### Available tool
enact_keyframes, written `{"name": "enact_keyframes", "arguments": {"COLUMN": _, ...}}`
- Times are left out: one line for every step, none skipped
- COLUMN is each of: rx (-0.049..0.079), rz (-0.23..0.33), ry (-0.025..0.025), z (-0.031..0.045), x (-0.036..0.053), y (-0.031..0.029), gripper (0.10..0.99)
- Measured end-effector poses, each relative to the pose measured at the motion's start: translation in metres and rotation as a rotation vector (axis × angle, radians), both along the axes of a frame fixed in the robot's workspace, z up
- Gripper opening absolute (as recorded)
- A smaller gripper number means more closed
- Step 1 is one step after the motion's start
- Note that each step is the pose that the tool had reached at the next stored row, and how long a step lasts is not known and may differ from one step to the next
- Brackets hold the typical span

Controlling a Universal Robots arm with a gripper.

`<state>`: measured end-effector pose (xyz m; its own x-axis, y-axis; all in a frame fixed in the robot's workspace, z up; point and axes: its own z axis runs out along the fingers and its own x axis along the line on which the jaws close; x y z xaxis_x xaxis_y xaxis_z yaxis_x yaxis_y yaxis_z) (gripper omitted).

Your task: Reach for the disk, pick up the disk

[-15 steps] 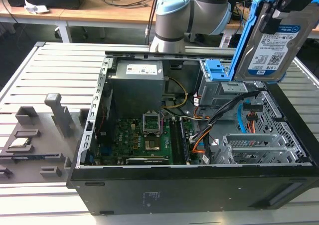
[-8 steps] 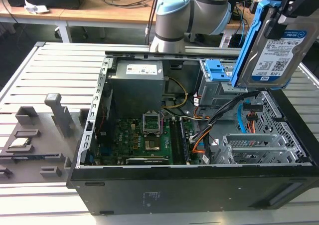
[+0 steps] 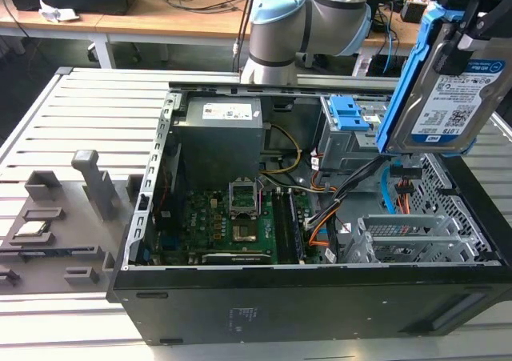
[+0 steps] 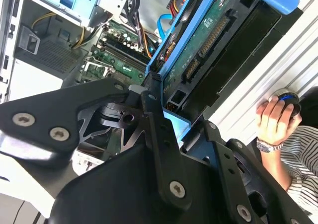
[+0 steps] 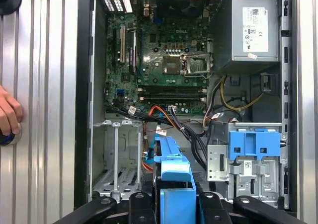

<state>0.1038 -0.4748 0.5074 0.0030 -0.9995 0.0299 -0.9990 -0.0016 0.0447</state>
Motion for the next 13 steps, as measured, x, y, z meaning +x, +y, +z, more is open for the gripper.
{"name": "enact_keyframes", "arguments": {"rx": 0.0, "rz": 0.0, "ry": 0.0, "z": 0.0, "x": 0.0, "y": -0.0014, "gripper": 0.369}}
{"name": "enact_keyframes", "arguments": {"rx": 0.0, "rz": 0.0, "ry": 0.0, "z": -0.0001, "x": 0.0, "y": -0.0032, "gripper": 0.369}}
{"name": "enact_keyframes", "arguments": {"rx": 0.0, "rz": 0.0, "ry": 0.0, "z": 0.0, "x": 0.0, "y": -0.0043, "gripper": 0.369}}
{"name": "enact_keyframes", "arguments": {"rx": -0.001, "rz": 0.0, "ry": 0.0, "z": -0.0001, "x": 0.0, "y": -0.0074, "gripper": 0.369}}
{"name": "enact_keyframes", "arguments": {"rx": -0.001, "rz": 0.0, "ry": 0.0, "z": -0.0001, "x": 0.0, "y": -0.0093, "gripper": 0.369}}
{"name": "enact_keyframes", "arguments": {"rx": -0.001, "rz": 0.0, "ry": 0.0, "z": -0.0001, "x": 0.0, "y": -0.0106, "gripper": 0.369}}
{"name": "enact_keyframes", "arguments": {"rx": -0.002, "rz": 0.0, "ry": 0.0, "z": -0.0001, "x": 0.0, "y": -0.014, "gripper": 0.369}}
{"name": "enact_keyframes", "arguments": {"rx": -0.002, "rz": 0.0, "ry": 0.0, "z": -0.0001, "x": 0.0, "y": -0.0159, "gripper": 0.369}}
{"name": "enact_keyframes", "arguments": {"rx": -0.002, "rz": 0.0, "ry": 0.0, "z": -0.0001, "x": 0.0, "y": -0.0169, "gripper": 0.369}}
{"name": "enact_keyframes", "arguments": {"rx": -0.002, "rz": 0.0, "ry": 0.0, "z": -0.0002, "x": 0.0, "y": -0.0193, "gripper": 0.369}}
{"name": "enact_keyframes", "arguments": {"rx": -0.002, "rz": 0.0, "ry": 0.0, "z": -0.0002, "x": 0.0, "y": -0.0207, "gripper": 0.369}}
{"name": "enact_keyframes", "arguments": {"rx": -0.002, "rz": 0.0, "ry": 0.0, "z": -0.0002, "x": 0.0, "y": -0.0225, "gripper": 0.369}}
{"name": "enact_keyframes", "arguments": {"rx": -0.003, "rz": 0.0, "ry": 0.0, "z": -0.0002, "x": 0.0, "y": -0.0243, "gripper": 0.369}}
